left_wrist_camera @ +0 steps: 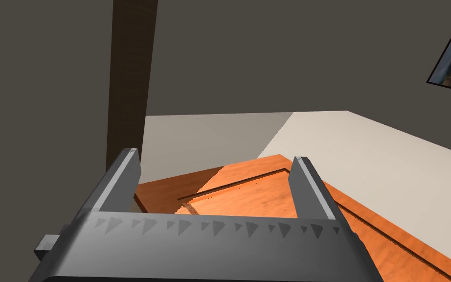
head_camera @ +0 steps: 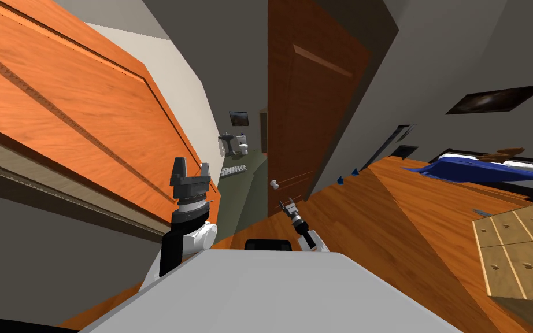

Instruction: Push the door open

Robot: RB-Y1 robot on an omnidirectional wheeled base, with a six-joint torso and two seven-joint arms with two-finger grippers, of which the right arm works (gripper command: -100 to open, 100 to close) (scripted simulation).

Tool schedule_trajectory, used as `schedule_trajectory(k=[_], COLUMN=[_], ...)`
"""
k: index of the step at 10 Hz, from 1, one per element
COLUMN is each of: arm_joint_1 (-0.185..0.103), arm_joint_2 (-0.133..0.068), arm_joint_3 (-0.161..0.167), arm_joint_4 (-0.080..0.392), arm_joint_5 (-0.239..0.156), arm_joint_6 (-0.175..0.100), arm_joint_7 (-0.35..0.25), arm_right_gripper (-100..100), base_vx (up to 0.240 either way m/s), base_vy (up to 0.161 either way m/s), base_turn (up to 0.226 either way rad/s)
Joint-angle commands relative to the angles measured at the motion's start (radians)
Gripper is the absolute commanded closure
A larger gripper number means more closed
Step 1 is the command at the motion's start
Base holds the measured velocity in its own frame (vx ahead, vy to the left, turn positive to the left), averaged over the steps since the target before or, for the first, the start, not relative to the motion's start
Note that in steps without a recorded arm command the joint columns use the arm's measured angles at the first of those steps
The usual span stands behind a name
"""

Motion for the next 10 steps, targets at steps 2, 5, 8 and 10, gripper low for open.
schedule_trajectory(k=[2,5,8,10], arm_joint_1=[-0.016,-0.029,-0.028,-0.027], arm_joint_2=[0.005,0.01,0.006,0.009], arm_joint_3=[0.003,0.004,-0.001,-0.005], arm_joint_4=[0.045,0.08,0.089,0.093], arm_joint_5=[0.016,0.027,0.026,0.024], arm_joint_6=[-0.013,-0.023,-0.027,-0.029], arm_joint_7=[0.035,0.059,0.072,0.079], arm_right_gripper=[-100,-100,-100,-100], base_vx=[0.084,0.069,0.151,0.177], base_vy=[-0.047,-0.036,0.051,0.055], base_turn=[0.007,0.008,0.021,0.024])
